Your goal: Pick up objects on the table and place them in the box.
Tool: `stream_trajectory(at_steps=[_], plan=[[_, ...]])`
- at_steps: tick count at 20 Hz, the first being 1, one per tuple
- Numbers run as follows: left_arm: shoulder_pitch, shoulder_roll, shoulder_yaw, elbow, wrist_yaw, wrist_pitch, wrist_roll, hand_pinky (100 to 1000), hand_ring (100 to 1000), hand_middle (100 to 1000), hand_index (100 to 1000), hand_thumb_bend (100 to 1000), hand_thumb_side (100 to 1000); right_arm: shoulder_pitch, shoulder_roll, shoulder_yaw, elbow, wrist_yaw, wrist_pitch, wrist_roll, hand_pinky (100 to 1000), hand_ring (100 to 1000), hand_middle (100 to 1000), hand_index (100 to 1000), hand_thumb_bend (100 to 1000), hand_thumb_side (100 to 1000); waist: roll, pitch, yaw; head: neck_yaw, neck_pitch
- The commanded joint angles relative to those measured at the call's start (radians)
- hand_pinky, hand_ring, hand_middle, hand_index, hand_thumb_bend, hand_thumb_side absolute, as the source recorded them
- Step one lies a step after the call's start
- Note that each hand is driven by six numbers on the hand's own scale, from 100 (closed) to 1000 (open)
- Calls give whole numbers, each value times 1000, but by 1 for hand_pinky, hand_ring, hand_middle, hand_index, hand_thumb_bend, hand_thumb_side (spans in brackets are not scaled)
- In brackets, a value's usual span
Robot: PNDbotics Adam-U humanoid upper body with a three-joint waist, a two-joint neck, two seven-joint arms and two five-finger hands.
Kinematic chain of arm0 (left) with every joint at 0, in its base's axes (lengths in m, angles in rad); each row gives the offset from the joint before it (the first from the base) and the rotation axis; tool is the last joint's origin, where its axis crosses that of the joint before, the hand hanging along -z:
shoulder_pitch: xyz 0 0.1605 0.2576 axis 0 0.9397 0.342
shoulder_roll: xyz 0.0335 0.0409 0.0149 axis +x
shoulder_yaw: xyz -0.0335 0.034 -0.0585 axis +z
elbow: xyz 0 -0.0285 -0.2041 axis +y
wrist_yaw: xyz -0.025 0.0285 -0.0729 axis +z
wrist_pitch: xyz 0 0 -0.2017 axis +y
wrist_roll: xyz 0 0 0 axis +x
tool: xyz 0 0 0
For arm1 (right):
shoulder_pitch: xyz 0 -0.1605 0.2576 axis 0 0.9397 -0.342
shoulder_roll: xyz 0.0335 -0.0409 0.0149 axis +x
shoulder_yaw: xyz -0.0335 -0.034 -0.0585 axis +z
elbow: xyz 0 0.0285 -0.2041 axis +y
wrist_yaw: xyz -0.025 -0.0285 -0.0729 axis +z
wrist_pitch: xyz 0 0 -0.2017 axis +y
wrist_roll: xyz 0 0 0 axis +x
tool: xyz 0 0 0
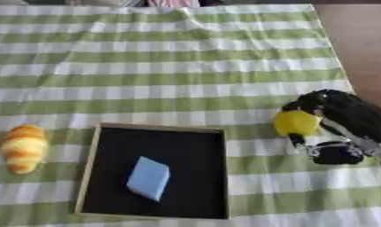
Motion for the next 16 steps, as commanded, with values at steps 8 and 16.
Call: stream_trajectory(at_steps=[8,16], plan=[[-2,25,3,-16,9,7,-3,806,654,591,808,100,568,-15,-34,-1,-14,-80,-129,-172,752,618,444,556,100,197,-2,-35,1,3,3],[-11,32,0,-35,8,18,11,805,660,594,808,100,567,-94,-82,50,-14,-112,-356,-212,760,624,463,580,100,164,-7,-67,8,-7,32]])
